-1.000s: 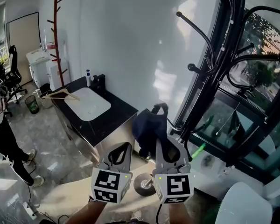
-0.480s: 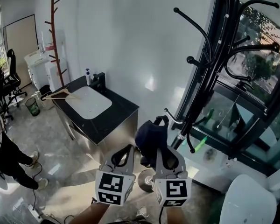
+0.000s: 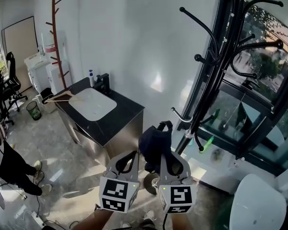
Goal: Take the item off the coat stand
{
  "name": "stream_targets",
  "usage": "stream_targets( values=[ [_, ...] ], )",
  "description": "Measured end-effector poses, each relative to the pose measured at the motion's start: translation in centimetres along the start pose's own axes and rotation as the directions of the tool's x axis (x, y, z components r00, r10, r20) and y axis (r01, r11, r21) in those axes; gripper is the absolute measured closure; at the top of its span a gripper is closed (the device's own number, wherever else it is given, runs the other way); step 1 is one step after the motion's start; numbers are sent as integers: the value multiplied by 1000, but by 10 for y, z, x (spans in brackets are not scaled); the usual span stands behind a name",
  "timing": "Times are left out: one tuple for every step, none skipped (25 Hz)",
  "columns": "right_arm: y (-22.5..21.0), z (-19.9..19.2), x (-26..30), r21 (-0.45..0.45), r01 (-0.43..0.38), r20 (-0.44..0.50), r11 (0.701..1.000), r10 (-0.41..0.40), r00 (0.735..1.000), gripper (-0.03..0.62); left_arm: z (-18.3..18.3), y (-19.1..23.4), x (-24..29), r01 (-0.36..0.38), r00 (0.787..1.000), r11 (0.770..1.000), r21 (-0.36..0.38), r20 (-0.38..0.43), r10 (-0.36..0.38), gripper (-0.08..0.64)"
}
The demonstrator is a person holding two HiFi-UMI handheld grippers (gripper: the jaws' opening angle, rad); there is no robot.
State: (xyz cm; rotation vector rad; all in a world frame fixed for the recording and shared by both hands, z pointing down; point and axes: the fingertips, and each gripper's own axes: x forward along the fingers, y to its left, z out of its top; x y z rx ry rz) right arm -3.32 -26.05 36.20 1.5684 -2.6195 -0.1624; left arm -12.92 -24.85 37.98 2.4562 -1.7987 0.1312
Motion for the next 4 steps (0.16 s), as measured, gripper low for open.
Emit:
stream_targets(
  values=[
    [1,1,-1,-2,1,1,1000,-1,1000,566,0,0,-2,0,1000,1000,3,-1,0,563],
    [2,1,-2,-2,2,2,1000,-2,1000,566,0,0,-4,0,1000,1000,5,-1,0,563],
    [3,1,-3,-2,2,2,1000,-2,1000,566,-1,-1,-5,1,1000,1000,7,-2,-1,563],
    [5,2,-5,-2,3,3,1000,-3,1000,566,-1,-1,-7,2,1000,1000,8,-2,-2,563]
  ],
)
